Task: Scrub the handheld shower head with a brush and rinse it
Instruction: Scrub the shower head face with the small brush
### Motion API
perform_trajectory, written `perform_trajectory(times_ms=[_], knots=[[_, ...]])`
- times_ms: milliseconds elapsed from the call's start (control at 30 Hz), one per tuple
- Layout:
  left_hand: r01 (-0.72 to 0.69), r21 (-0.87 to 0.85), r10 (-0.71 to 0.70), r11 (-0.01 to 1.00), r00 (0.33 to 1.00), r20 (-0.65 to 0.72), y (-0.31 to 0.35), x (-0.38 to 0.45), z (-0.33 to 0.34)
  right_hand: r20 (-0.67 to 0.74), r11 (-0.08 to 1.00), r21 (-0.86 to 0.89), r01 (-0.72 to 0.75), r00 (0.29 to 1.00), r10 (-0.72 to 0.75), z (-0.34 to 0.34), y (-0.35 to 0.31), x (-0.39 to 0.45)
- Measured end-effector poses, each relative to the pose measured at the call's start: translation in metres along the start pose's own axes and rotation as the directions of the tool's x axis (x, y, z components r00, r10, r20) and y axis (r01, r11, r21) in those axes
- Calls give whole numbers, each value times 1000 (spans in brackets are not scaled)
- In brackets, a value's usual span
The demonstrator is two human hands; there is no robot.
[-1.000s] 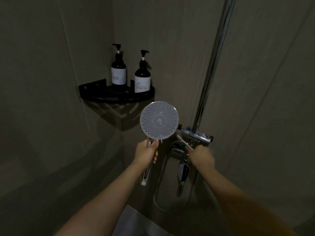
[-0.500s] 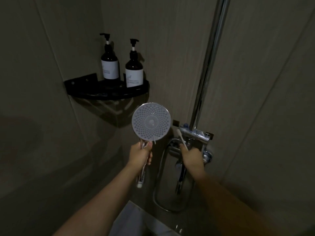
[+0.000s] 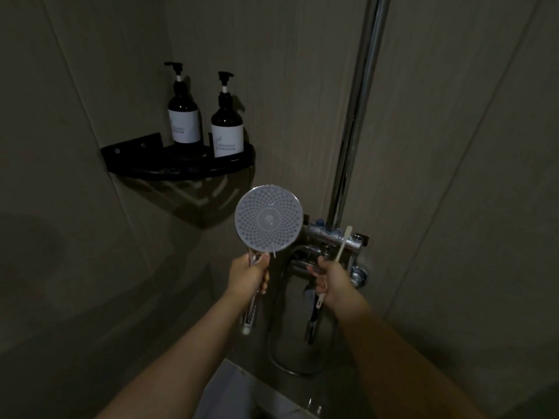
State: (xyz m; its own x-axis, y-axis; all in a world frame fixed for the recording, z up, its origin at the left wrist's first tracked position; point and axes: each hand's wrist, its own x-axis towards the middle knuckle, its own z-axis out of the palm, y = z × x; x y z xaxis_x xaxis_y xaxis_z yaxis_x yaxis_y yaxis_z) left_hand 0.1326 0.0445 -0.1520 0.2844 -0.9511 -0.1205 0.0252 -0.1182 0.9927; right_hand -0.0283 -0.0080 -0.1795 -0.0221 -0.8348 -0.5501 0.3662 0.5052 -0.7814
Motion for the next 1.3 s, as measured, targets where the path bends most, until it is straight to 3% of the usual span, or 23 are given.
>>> perform_trajectory(times_ms=[300,533,667,800,900,967,1133,1300], knots=[[-10,3,10,1000,1000,0,-6,-2,-3,-320,993,114,43,947,-5,27,-2,-8],[14,-106,-15,994,1000,-7,-1,-3,-22,-494,933,-270,237,798,-345,43,11,-21],[23,-121,-25,992,1000,-19,1,1,-34,-553,930,-295,218,755,-352,52,13,-22],[41,-145,-43,989,999,-8,-1,0,-39,-547,959,-154,236,788,-282,58,14,-21],[36,-128,-34,991,999,16,0,-2,-43,-506,982,75,175,855,-114,63,15,-16],[36,-109,-33,993,999,29,1,-2,-47,-512,977,114,179,853,-96,64,15,-14],[40,-132,-36,990,999,32,2,-1,-56,-524,973,-96,209,821,-228,58,20,-17],[33,-141,-31,989,999,23,2,1,-63,-489,873,-423,244,749,-447,55,24,-23]])
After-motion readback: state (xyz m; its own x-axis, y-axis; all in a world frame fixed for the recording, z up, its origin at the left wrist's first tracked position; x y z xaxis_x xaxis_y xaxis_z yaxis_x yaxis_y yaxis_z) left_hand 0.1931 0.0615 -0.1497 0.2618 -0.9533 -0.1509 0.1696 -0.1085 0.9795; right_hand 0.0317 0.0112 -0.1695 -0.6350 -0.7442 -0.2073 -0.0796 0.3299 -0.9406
